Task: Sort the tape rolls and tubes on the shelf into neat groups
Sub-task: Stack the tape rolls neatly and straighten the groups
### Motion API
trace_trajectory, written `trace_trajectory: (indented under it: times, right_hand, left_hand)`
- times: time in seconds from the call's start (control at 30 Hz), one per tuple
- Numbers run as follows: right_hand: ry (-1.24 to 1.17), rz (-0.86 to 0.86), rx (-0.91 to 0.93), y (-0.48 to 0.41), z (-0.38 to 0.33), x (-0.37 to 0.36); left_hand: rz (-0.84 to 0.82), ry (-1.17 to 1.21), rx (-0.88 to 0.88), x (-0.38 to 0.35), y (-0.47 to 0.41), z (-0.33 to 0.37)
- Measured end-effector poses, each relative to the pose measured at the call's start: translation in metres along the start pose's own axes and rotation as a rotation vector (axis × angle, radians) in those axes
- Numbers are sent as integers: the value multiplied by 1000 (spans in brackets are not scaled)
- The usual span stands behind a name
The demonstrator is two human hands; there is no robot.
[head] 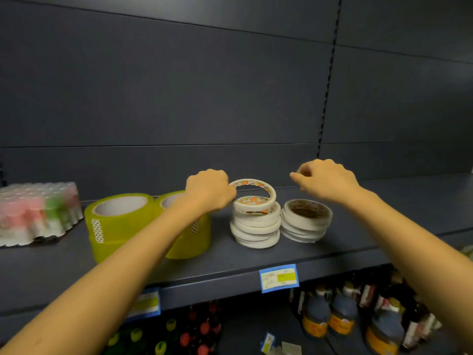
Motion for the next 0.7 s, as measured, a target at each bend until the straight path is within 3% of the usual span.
trace_trajectory:
  times: [0.23,0.37,0.5,0.7]
  right_hand:
    - [-5,-17,21,-1,24,-7]
    - [-26,10,101,-6,8,-2]
    - [-66,25,283,-8,-44,-2]
    - [-153,63,636,7,-171,-17]
  left_hand:
    - [-43,-175,34,-23,-12,19]
    - [119,-276,52,-9,4,16]
    - [301,-410,85,18,35,-19]
    - [330,-393,265,44,112,-126]
Point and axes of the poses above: each hand's wrist, its own y-axis away from the middle knuckle, its own x-axis out of the back of the hand, z = x × y, the point moved 6 cm from there along -y, towards the middle knuckle, and after that the axes turned 15 degrees about -z, right-handed, at the moved point
